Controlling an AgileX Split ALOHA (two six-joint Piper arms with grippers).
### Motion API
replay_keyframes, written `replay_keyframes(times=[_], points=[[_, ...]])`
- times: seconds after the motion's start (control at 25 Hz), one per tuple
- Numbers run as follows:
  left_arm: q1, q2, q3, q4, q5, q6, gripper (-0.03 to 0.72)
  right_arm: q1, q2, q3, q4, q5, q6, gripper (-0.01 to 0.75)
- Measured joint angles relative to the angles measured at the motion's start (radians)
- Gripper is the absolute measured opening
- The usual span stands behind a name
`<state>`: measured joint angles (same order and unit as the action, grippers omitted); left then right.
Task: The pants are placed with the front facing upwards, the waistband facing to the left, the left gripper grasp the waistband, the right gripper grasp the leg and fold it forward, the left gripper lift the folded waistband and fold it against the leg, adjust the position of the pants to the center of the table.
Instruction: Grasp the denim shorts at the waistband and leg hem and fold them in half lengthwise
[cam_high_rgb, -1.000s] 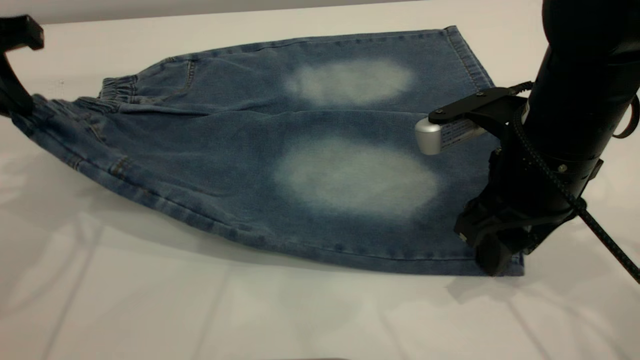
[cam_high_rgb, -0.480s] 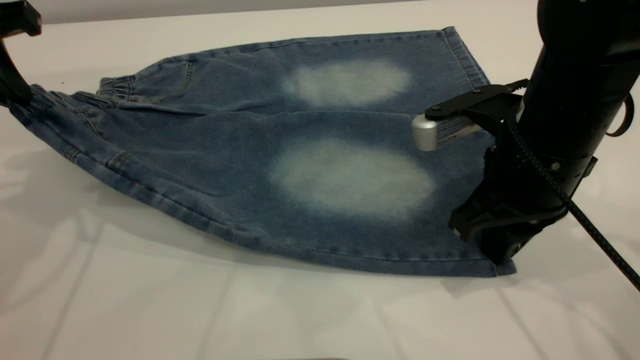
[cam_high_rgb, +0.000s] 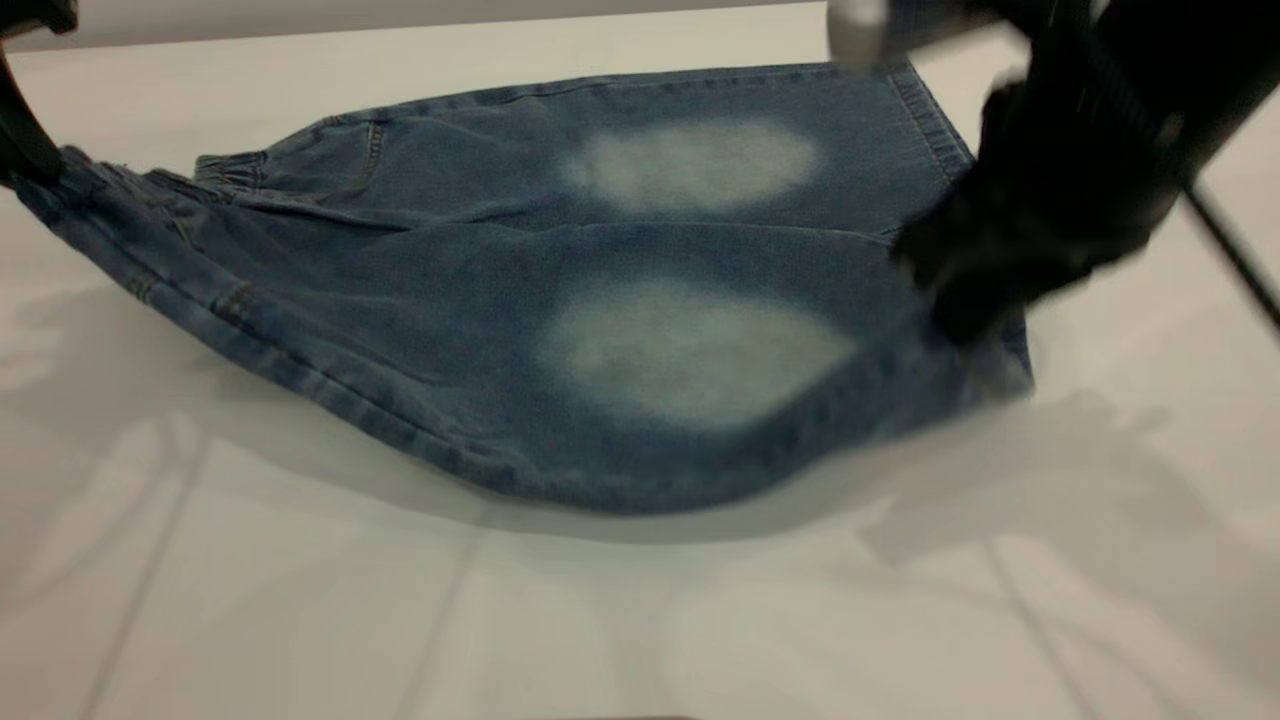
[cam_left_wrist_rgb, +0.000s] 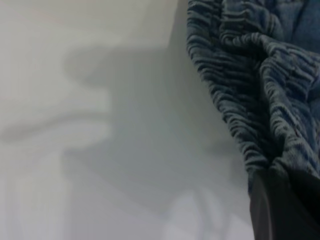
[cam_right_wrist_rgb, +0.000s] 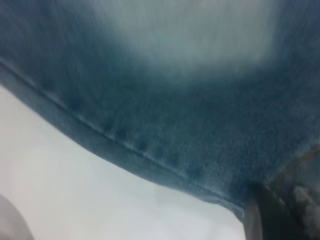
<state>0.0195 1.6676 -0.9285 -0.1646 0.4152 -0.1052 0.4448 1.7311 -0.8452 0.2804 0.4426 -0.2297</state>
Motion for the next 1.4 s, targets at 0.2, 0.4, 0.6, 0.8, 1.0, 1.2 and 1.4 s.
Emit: replay_keyframes(times=[0.2,0.4,0.6,0.8,1.0,1.2,1.4], points=[[0.0,0.0,-0.041,-0.024,-0.008,0.0,0.04,-0.054,-0.049,-0.052,-0.001,0.007,0.0,0.032],[0.0,0.0,-0.046,-0.088,-0.081,0.0,0.04,-0.099,-0.049,-0.09,-0.002,-0.049,-0.001,0.03],[0.0,0.0,-0.046,-0.153,-0.147,0.0,0.04,-0.129,-0.023,-0.123,-0.002,-0.146,-0.001,0.03],[0.0,0.0,-0.046,-0.18,-0.254,-0.01,0.04,-0.135,0.04,-0.155,-0.002,-0.237,-0.009,0.03],[0.0,0.024,-0.046,-0.227,-0.358,-0.05,0.04,-0.137,0.113,-0.222,-0.002,-0.277,-0.017,0.03],[0.0,0.106,-0.046,-0.281,-0.442,-0.131,0.04,-0.137,0.186,-0.306,-0.001,-0.304,-0.026,0.03],[0.0,0.183,-0.047,-0.286,-0.551,-0.281,0.04,-0.141,0.258,-0.379,-0.001,-0.314,-0.045,0.03]])
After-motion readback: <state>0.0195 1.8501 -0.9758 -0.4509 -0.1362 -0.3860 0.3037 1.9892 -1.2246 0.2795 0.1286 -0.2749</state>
